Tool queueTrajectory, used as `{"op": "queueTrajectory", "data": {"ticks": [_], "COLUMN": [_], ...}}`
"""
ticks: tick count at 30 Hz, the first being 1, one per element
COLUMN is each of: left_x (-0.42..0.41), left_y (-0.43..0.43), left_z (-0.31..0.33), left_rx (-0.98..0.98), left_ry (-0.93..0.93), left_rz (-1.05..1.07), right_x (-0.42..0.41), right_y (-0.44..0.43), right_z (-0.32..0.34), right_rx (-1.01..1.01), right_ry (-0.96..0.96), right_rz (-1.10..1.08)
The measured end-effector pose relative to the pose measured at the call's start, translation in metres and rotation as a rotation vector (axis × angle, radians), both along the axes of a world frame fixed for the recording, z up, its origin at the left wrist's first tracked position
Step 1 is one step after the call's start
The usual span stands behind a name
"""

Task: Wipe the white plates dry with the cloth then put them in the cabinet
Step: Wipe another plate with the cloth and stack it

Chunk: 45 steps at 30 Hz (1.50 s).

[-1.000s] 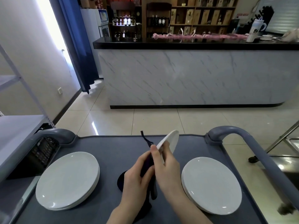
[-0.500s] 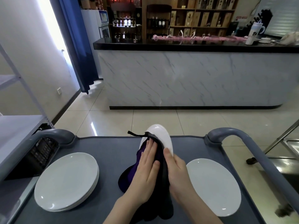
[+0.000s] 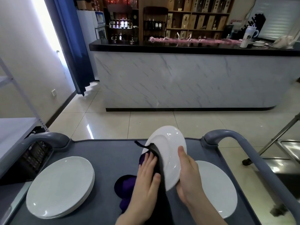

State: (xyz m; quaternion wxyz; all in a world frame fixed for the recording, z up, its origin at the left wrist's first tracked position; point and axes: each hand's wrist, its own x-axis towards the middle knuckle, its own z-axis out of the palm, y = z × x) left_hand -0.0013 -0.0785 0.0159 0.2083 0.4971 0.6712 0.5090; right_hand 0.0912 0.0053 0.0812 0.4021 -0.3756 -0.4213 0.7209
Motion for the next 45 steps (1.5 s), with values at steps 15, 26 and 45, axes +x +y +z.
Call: {"op": "queueTrajectory", "data": {"ticks": [15, 26, 45], "left_x": [-0.036, 0.025, -0.039], "left_y": [0.034, -0.003, 0.014], "left_z": [0.008, -0.024, -0.029], "left_rx": [-0.123, -0.053, -0.282], "left_ry": [-0.137, -0.396, -0.475], "left_rz": [0.047, 0.019, -0.06], "right_x": [0.008, -0.002, 0.007], "right_y": [-0.02, 0.009, -0.006], "right_z": [-0.011, -0.011, -0.03], "right_rx": [0.101, 0.142, 0.391], "right_ry": [-0.134, -0.156, -0.446], "right_rz": [0.071, -0.117, 0.011]}}
